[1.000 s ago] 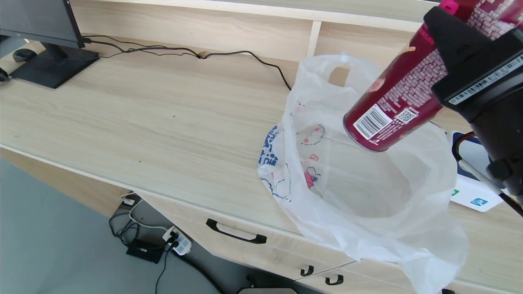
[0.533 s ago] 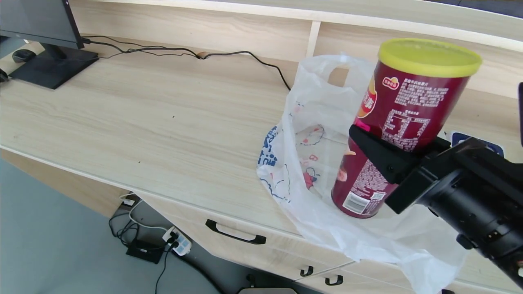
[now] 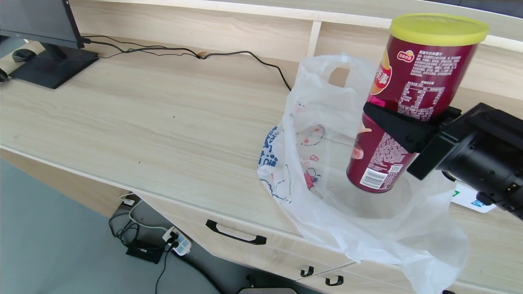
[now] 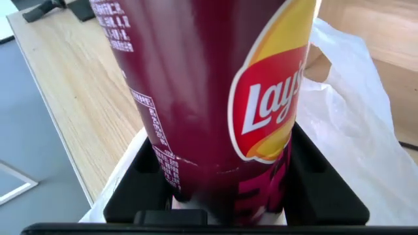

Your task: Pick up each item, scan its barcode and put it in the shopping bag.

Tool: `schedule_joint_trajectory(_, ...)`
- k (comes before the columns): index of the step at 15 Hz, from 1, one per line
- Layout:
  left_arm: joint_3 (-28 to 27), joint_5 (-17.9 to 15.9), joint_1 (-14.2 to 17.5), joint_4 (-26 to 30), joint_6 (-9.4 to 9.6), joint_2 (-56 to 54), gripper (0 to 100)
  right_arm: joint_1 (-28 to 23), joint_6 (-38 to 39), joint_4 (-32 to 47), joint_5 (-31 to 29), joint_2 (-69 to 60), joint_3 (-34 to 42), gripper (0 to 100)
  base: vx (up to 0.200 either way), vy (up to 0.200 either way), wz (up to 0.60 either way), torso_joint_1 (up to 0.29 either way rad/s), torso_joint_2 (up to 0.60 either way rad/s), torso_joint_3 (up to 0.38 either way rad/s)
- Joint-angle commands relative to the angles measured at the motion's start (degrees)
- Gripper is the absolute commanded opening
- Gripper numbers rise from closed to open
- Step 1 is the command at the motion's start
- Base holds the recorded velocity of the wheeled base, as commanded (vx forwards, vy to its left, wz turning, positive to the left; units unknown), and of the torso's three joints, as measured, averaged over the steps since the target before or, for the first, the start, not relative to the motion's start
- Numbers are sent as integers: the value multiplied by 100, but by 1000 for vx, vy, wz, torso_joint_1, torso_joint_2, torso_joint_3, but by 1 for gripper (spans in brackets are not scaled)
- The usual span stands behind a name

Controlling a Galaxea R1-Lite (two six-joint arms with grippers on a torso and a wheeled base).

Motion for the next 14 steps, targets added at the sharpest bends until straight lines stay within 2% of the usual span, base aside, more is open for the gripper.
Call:
schedule_joint_trajectory(1,0,1,5,-4,-3,9,100,-117,-96,158,117,25,9,0,0,0,0,0,0,0)
schedule_joint_trajectory(4,0,1,-4,-4,-3,0,100,-864,-342,298,785,236,-88,0,0,0,0,0,0,0)
schedule_joint_trajectory(6,0,1,-4,-4,-3,9,100,-943,-412,456,969,298,-211,0,0,0,0,0,0,0)
schedule_joint_trajectory(9,0,1,-4,-4,-3,9,100,-943,-421,1467,1162,87,-562,0,0,0,0,0,0,0)
schedule_joint_trajectory(14,0,1,-4,-4,-3,9,100,-943,-421,3550,1417,16,-1837,0,0,0,0,0,0,0)
